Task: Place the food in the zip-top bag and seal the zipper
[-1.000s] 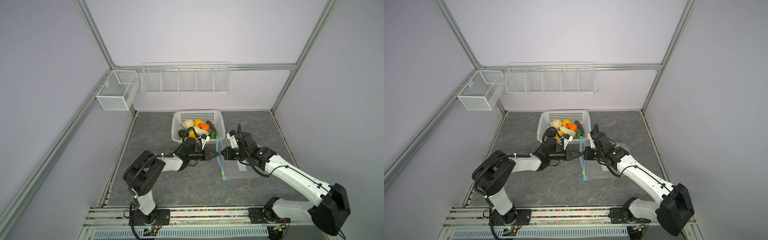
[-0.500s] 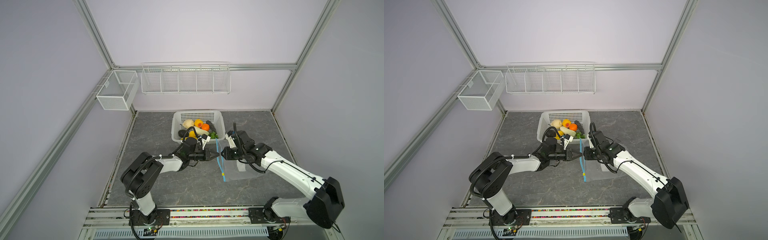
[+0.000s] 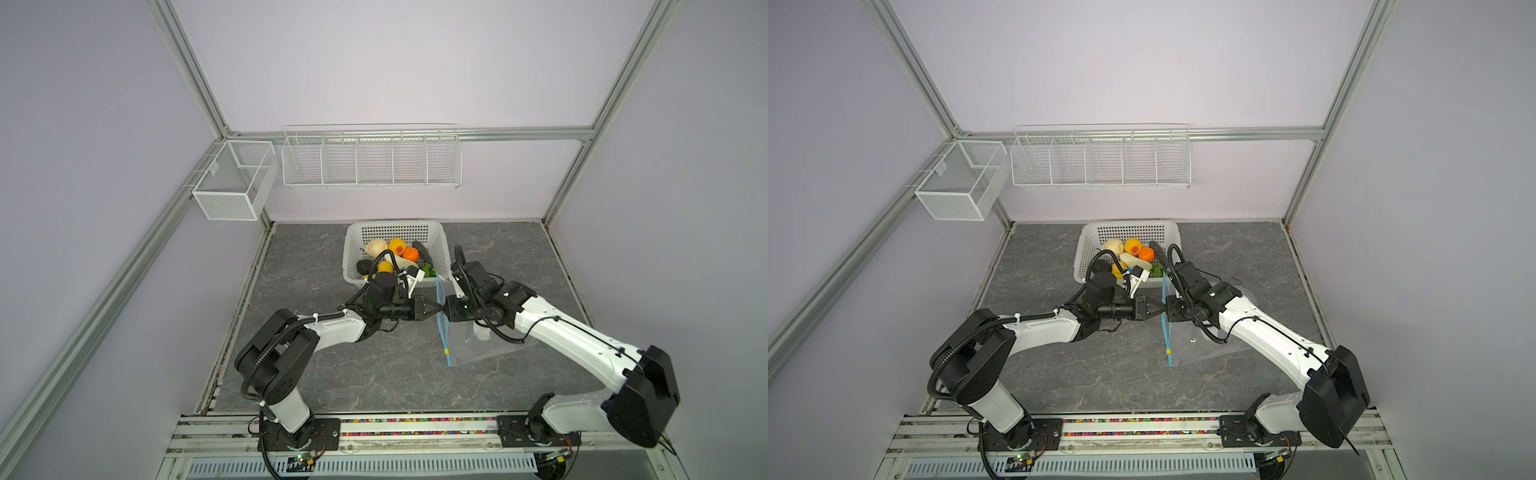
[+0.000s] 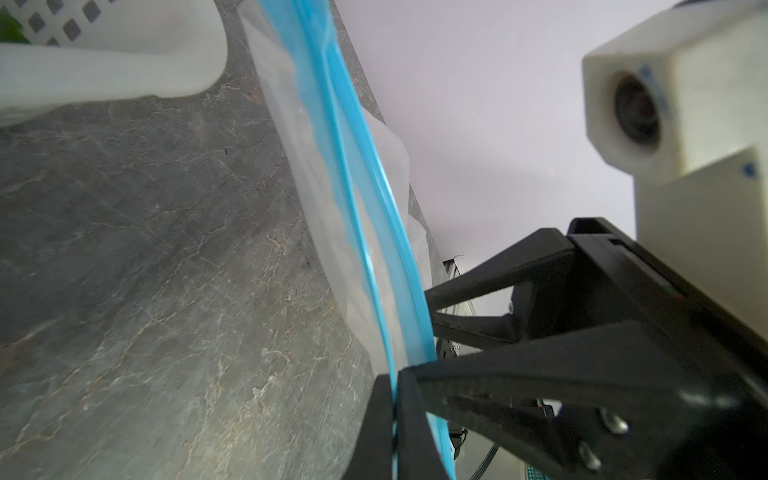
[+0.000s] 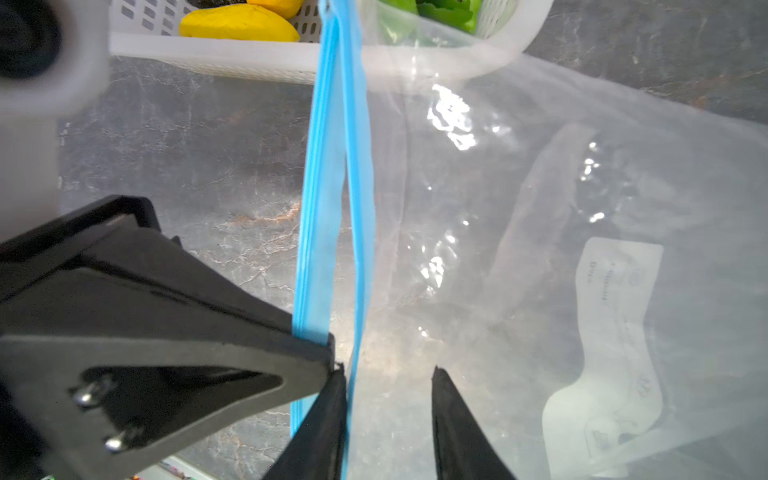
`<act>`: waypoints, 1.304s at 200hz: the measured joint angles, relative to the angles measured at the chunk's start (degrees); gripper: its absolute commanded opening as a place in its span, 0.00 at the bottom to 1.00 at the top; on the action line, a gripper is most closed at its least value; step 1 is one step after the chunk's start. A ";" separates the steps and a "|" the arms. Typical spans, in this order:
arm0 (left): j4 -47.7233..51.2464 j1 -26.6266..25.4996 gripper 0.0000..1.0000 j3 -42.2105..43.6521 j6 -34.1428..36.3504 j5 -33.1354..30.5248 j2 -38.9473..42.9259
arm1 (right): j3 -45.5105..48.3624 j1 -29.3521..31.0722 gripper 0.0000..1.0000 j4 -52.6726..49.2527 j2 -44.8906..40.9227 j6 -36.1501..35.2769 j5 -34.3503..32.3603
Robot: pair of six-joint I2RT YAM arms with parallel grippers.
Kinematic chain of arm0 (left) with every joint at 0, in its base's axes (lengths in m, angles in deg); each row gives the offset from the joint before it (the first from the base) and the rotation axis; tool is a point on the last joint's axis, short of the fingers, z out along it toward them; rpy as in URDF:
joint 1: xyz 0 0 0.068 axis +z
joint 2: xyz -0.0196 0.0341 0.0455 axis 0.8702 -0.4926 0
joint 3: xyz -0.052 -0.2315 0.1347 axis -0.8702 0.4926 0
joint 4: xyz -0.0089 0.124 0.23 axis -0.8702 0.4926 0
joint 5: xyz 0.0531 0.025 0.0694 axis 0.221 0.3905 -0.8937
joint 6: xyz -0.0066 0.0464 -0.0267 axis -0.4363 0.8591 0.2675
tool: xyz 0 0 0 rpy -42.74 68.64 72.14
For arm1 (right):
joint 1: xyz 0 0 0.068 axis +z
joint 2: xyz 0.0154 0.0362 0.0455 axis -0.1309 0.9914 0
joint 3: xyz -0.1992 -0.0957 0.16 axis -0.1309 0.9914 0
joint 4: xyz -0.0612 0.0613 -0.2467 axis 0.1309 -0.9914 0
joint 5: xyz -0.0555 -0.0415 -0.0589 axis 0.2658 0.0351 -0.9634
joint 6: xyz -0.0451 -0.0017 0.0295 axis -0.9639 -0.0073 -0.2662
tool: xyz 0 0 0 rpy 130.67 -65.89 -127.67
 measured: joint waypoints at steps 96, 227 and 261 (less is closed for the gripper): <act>-0.72 -0.31 0.00 -0.28 -1.09 -0.96 0.00 | -0.22 7.85 0.38 -4.00 0.92 4.46 -13.51; -0.94 -0.42 0.00 -0.68 -1.05 -2.03 -2.01 | -5.09 10.01 0.09 -9.18 5.18 5.92 -21.44; -0.96 -0.42 0.00 -0.70 -1.07 -3.21 -4.13 | -7.34 10.01 0.06 -11.61 5.18 5.09 -23.52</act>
